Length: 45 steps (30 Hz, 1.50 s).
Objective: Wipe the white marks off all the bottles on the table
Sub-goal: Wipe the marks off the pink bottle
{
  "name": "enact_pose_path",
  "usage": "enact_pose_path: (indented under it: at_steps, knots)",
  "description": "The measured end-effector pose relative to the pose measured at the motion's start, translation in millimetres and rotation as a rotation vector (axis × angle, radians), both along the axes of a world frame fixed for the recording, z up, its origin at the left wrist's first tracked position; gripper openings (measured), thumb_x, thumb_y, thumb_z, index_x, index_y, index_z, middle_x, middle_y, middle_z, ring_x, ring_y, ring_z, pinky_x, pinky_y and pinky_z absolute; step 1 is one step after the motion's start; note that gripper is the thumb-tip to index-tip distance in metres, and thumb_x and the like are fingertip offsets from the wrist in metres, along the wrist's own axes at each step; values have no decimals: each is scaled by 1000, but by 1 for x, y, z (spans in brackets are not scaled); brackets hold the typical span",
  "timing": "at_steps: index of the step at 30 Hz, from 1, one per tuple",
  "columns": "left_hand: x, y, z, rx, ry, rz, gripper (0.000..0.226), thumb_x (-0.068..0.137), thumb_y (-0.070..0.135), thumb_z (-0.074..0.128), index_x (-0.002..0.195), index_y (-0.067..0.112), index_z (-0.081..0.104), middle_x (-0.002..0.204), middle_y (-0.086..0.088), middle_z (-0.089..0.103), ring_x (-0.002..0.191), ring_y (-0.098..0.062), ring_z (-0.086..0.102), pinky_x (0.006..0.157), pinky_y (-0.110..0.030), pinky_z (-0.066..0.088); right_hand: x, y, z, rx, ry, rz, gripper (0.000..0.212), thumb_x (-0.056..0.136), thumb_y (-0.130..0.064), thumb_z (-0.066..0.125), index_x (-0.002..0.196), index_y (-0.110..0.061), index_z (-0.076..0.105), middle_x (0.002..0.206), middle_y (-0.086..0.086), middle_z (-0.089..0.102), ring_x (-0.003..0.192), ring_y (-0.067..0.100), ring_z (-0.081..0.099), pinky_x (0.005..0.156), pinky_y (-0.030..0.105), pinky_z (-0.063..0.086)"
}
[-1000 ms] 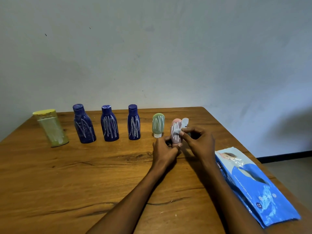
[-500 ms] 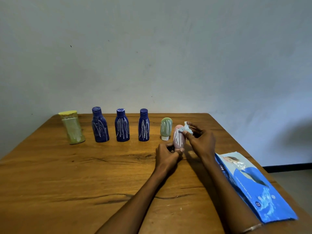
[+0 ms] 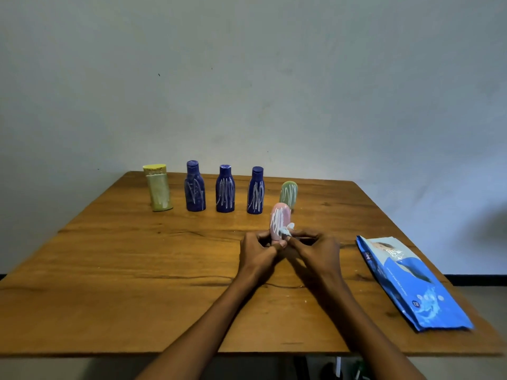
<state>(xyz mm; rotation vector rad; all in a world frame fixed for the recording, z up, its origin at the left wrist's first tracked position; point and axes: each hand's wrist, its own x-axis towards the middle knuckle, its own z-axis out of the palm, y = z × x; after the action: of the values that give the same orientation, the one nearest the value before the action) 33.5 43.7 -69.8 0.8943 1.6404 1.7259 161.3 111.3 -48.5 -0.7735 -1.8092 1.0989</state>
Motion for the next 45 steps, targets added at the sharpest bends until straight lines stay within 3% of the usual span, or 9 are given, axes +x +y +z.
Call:
enact_pose_path:
  at_steps: [8,14,18,24,27,30,37,40,45]
  knots:
    - [0,-31,4,23,54,-46,17,87,2,73,103,6,76,88,-5,77,79,-15,71,67,-26,59,-18,10,29,188,-6,-73,24,84,-18,83,108,-15,79,106,2,78,82,-9,68,70,10,56]
    - [-1,-34,5,15,-27,-27,25,88,5,73,112,8,76,102,-7,79,98,-24,75,81,-43,63,-21,-10,19,229,-41,-73,22,87,-25,81,108,-18,79,106,-7,76,89,-1,70,75,15,58]
    - [-3,-32,5,20,-74,-7,30,89,1,71,119,6,73,108,-8,78,101,-22,75,82,-43,64,-11,-22,5,170,-73,-27,17,87,-26,81,102,-20,80,99,-8,77,90,1,72,76,15,58]
    - [-3,-28,4,15,-62,-34,29,89,1,72,117,9,75,105,-7,78,100,-22,75,82,-43,63,-12,-10,18,187,-103,-24,17,85,-9,81,100,-17,79,111,0,76,94,7,72,73,11,57]
    - [-5,-27,1,-9,-27,-38,27,88,5,73,115,10,75,101,-7,79,98,-27,75,84,-51,63,-22,-2,31,243,-50,-73,25,86,-8,79,111,-11,76,117,6,74,97,12,72,71,11,57]
    - [-5,-27,0,-17,-22,-25,29,86,8,75,115,9,75,99,-8,79,97,-32,74,84,-58,61,-30,1,34,263,2,-130,38,87,-11,80,124,-8,71,115,-2,72,94,6,69,74,9,56]
    - [-6,-25,1,-4,-87,25,27,87,5,76,112,15,77,100,-5,79,97,-22,75,82,-45,64,-17,-22,5,231,-86,-100,25,90,-16,77,115,-15,77,106,-2,78,88,-2,70,78,19,60]
    - [-9,-23,-2,-8,-97,45,29,85,9,79,113,11,77,101,-6,79,99,-22,75,86,-51,62,-7,-35,-5,156,-99,-51,24,90,-23,77,113,-20,78,101,-10,78,91,-2,71,79,24,62]
    - [-5,-24,0,8,-53,-7,32,87,8,77,118,13,75,105,-4,79,101,-23,74,83,-48,63,-7,-21,6,208,-62,-101,29,89,-17,77,118,-17,75,111,-4,77,96,0,71,81,17,59]
